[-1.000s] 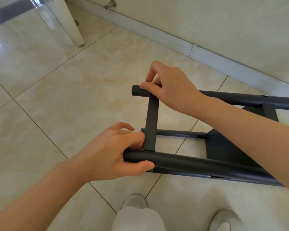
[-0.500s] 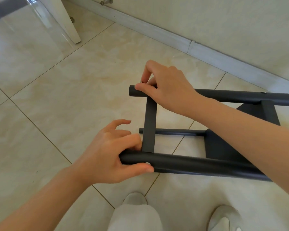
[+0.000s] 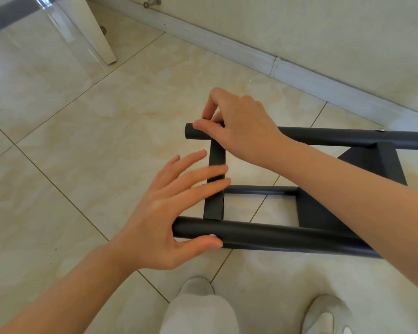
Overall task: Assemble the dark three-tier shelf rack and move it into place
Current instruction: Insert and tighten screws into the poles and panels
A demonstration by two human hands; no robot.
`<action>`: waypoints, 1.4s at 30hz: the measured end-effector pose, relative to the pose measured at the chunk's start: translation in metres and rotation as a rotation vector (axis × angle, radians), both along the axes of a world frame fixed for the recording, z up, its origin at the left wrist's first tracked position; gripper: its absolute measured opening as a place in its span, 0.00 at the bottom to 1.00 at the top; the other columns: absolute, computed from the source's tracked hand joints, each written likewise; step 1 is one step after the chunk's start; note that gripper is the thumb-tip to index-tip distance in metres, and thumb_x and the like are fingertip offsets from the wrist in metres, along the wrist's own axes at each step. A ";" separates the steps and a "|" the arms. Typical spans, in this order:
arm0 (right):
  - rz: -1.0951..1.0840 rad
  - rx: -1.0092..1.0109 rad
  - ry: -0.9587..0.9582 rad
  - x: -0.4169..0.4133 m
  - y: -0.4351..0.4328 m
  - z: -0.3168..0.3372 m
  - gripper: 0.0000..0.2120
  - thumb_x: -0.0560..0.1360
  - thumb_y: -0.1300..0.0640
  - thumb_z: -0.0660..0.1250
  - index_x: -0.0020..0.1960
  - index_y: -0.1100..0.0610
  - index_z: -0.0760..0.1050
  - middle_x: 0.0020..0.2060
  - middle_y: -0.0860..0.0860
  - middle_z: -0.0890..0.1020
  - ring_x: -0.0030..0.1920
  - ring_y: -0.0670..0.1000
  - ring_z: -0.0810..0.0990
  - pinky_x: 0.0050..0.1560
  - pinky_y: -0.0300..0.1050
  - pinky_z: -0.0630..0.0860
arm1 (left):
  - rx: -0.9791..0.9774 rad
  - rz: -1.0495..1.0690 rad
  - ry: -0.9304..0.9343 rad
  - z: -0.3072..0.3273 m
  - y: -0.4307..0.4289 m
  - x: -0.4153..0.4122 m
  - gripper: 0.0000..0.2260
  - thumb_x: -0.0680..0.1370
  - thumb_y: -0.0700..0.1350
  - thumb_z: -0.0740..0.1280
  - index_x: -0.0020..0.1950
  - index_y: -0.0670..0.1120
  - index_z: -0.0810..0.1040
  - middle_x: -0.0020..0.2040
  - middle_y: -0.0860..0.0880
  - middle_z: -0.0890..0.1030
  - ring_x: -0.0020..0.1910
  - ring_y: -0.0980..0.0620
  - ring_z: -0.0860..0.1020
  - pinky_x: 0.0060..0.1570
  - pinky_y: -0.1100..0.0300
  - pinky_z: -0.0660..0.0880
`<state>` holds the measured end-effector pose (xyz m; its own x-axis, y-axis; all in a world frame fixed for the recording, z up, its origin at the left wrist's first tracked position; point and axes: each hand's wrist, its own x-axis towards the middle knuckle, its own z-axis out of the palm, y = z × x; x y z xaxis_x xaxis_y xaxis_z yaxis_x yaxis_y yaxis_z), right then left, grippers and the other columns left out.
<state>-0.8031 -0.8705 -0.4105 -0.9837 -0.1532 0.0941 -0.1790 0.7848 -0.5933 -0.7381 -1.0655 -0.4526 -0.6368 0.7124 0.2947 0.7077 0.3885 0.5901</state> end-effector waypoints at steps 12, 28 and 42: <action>-0.031 -0.082 0.029 0.001 0.004 -0.006 0.10 0.77 0.45 0.68 0.48 0.51 0.73 0.44 0.46 0.84 0.45 0.46 0.81 0.50 0.49 0.78 | 0.033 -0.019 -0.091 0.001 0.002 0.000 0.28 0.76 0.57 0.70 0.72 0.46 0.73 0.75 0.51 0.72 0.78 0.48 0.64 0.78 0.45 0.58; 0.069 -0.224 -0.173 0.087 0.064 0.002 0.07 0.74 0.49 0.68 0.47 0.48 0.84 0.40 0.40 0.84 0.46 0.40 0.81 0.51 0.34 0.75 | 0.054 -0.020 -0.104 0.000 0.005 0.000 0.27 0.78 0.60 0.67 0.70 0.43 0.73 0.73 0.49 0.73 0.78 0.47 0.65 0.78 0.46 0.59; 0.226 -0.523 -0.993 0.053 0.037 -0.028 0.02 0.73 0.54 0.75 0.42 0.48 0.86 0.41 0.45 0.86 0.40 0.40 0.83 0.44 0.35 0.78 | 0.052 -0.026 -0.113 0.000 0.004 0.000 0.26 0.77 0.59 0.68 0.69 0.43 0.74 0.73 0.48 0.73 0.78 0.47 0.65 0.76 0.45 0.62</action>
<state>-0.7498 -0.8338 -0.4385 -0.6144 -0.5065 -0.6049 0.4459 0.4096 -0.7959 -0.7379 -1.0617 -0.4525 -0.6495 0.7149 0.2588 0.6448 0.3376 0.6858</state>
